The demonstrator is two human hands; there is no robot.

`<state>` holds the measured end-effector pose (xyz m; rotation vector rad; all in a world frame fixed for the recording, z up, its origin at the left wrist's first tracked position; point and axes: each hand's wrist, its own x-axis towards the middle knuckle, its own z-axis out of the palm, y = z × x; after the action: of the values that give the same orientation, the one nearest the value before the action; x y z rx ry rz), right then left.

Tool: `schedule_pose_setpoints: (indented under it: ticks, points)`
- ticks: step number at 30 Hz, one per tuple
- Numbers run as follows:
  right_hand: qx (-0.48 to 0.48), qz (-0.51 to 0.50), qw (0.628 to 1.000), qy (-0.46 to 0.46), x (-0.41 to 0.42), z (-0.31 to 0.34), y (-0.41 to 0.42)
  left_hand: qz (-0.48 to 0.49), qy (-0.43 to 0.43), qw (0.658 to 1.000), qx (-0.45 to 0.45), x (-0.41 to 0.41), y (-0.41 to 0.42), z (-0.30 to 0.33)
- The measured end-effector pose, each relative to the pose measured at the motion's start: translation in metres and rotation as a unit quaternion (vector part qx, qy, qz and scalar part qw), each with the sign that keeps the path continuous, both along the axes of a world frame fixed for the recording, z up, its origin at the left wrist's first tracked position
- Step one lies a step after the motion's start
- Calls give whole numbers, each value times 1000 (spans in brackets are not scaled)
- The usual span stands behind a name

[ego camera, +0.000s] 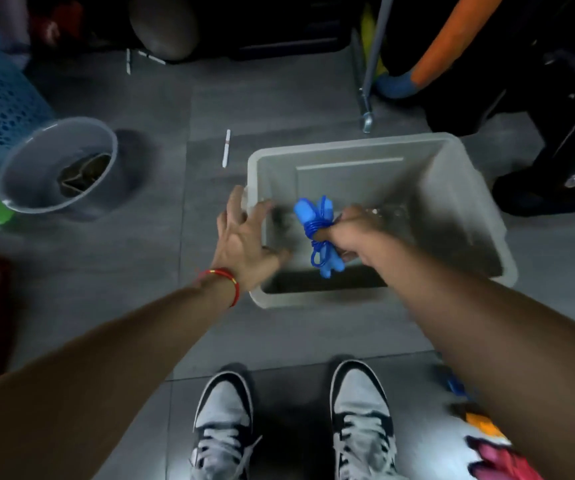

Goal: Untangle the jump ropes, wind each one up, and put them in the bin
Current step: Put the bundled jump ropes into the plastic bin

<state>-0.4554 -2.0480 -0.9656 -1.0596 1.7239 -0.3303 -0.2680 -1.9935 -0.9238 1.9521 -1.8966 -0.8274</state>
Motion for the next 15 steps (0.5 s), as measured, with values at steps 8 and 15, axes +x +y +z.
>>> schedule_pose_setpoints:
  ticks: [8,15]
  points:
    - [102,50,993,-13,20,-58,-38,-12,-32,995,-91,-2,-4,-39]
    - [86,54,990,-98,-5,-32,-18,-19,-73,993,-87,-4,-4,-34]
